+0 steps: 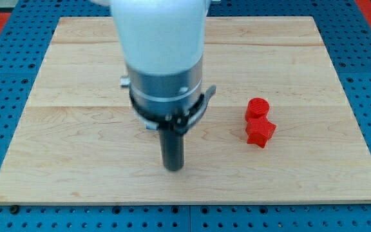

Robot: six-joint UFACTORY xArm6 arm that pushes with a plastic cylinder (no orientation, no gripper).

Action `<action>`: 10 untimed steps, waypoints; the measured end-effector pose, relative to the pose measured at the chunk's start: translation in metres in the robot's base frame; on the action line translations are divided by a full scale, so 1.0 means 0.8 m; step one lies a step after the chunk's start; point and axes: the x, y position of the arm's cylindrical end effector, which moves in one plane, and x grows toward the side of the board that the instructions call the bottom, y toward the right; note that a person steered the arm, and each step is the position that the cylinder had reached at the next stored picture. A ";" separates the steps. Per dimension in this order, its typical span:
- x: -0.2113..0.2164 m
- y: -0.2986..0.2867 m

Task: Separate the green star and the yellow blocks from the blue blocks

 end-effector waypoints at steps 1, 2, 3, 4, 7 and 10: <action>-0.065 0.000; -0.092 0.002; -0.101 0.002; -0.108 0.005; -0.127 -0.046; -0.219 -0.130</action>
